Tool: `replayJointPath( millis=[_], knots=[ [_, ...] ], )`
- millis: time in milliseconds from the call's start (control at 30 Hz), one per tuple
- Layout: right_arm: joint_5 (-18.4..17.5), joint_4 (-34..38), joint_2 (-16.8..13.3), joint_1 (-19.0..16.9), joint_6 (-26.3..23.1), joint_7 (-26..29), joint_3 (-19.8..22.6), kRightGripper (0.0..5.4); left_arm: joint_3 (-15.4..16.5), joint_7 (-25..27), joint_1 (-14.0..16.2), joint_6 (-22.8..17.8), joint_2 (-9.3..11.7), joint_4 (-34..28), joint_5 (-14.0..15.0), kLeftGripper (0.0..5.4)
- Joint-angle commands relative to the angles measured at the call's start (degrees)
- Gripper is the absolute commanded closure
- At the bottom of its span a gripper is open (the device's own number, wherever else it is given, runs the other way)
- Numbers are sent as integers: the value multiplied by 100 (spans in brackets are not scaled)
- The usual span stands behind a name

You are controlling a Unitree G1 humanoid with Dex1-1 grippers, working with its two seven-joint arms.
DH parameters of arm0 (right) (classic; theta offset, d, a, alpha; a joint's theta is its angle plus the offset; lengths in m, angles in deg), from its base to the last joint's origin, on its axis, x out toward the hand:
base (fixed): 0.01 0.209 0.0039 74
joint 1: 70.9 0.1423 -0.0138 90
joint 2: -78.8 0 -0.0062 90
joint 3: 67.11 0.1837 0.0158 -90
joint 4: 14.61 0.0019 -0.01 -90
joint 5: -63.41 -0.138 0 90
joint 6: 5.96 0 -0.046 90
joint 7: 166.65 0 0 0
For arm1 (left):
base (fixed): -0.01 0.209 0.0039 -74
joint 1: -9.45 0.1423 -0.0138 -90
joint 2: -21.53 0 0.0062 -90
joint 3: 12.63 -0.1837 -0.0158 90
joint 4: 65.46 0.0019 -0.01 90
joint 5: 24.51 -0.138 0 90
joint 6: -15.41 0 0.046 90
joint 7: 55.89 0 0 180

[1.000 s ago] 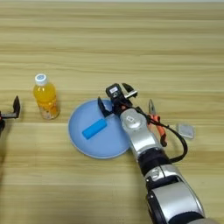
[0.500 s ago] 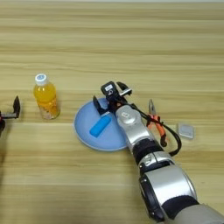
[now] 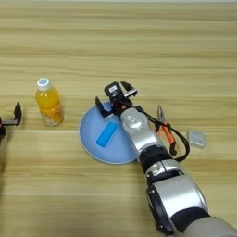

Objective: Move the objects on the table

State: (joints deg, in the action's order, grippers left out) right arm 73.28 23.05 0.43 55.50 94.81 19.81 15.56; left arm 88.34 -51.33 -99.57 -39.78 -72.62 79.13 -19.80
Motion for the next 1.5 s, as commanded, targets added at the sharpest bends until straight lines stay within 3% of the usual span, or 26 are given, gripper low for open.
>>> replayJointPath(
  millis=[33,633,700,767,1233,1500],
  knots=[
    [18,71,-4,-67,-51,18,-22,5,3,-2,-61,31,-7,50,-24,0],
    [11,141,0,-79,-73,27,-15,5,2,-1,-67,31,-9,59,-24,0],
    [43,2394,-19,-1224,-417,98,-177,5,-2,-6,-50,32,-26,66,-27,0],
    [69,3511,-28,-1788,-644,139,-260,5,-4,-7,-47,35,-33,78,-26,0],
    [133,5404,-92,-2519,-1737,245,-387,5,1,-9,-71,47,-23,122,-26,0],
    [113,5975,-106,-3020,-2067,256,-432,5,-2,-10,-73,58,-30,131,-26,0]
  ],
)
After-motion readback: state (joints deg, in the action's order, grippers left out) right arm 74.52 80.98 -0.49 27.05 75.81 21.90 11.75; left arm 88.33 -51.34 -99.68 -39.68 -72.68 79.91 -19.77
